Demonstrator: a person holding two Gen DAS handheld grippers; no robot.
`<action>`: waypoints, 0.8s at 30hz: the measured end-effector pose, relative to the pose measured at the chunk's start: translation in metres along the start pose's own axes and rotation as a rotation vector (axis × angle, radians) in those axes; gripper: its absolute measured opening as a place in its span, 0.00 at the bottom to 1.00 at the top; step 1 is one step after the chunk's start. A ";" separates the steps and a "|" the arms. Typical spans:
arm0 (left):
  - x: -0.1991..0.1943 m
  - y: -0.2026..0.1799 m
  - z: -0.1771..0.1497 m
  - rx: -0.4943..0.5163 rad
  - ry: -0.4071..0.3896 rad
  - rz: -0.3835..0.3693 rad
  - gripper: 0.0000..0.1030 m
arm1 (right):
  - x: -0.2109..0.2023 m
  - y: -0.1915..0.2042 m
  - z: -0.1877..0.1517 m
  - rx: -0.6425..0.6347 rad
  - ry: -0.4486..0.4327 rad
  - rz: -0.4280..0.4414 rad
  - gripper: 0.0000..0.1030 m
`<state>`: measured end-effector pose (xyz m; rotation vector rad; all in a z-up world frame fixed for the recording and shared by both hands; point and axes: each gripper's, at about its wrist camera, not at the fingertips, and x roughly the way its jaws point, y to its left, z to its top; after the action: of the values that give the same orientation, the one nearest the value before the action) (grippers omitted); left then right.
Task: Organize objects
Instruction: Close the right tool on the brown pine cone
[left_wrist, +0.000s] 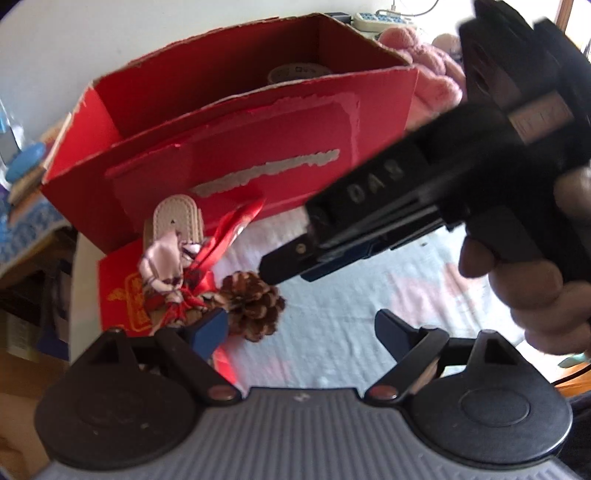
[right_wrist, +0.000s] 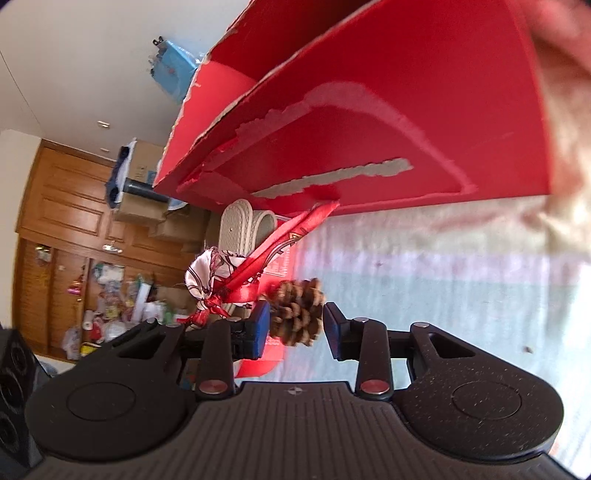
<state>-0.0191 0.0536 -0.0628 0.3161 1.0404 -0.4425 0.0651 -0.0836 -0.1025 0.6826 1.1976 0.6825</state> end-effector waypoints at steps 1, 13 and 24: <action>0.002 -0.001 0.000 0.006 0.004 0.005 0.85 | 0.002 -0.001 0.001 0.002 0.005 -0.001 0.40; 0.015 -0.011 -0.001 0.064 0.009 0.044 0.88 | 0.007 -0.020 0.002 0.078 0.085 0.061 0.38; 0.018 -0.011 0.004 0.037 0.009 -0.005 0.88 | -0.047 -0.042 -0.002 0.098 0.011 0.001 0.37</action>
<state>-0.0137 0.0390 -0.0774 0.3482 1.0432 -0.4658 0.0575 -0.1456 -0.1077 0.7615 1.2474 0.6321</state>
